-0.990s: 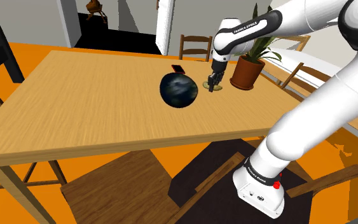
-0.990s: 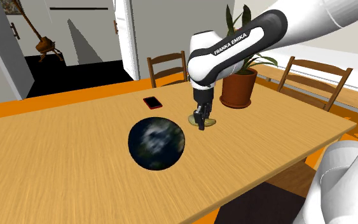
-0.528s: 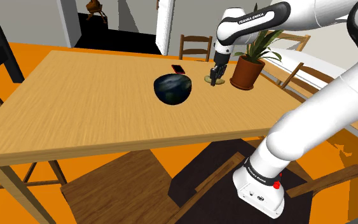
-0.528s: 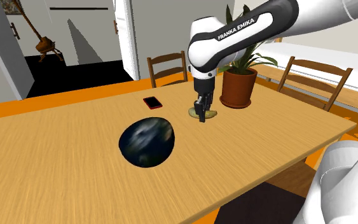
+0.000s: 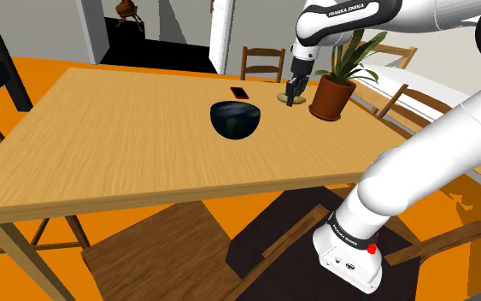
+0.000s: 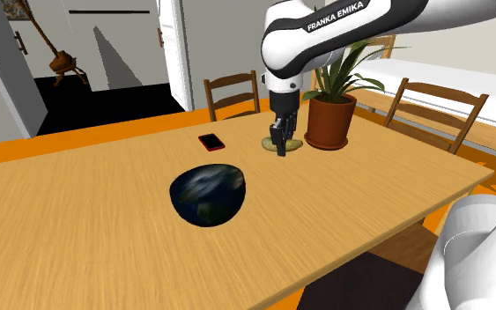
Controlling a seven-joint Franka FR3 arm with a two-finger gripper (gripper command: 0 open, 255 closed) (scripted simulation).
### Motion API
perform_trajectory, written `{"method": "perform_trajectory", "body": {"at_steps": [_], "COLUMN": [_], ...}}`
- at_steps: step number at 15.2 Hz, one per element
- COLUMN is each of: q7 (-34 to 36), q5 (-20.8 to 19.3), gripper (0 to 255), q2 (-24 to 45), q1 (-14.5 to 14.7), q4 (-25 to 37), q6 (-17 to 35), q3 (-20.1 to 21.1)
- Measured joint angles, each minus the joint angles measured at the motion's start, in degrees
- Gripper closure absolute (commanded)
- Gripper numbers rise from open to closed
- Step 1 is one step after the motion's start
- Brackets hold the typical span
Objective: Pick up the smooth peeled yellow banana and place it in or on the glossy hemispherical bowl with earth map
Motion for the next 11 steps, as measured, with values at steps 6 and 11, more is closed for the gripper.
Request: {"method": "perform_trajectory", "body": {"at_steps": [6, 11], "q7": [0.04, 2.66], "q5": [0.1, 1.1], "gripper": [255, 255], "q2": [-1.0, -0.67], "q1": [0.14, 1.45], "q4": [3.81, 5.67], "q6": [-4.79, -6.61], "q3": [0.51, 2.5]}}
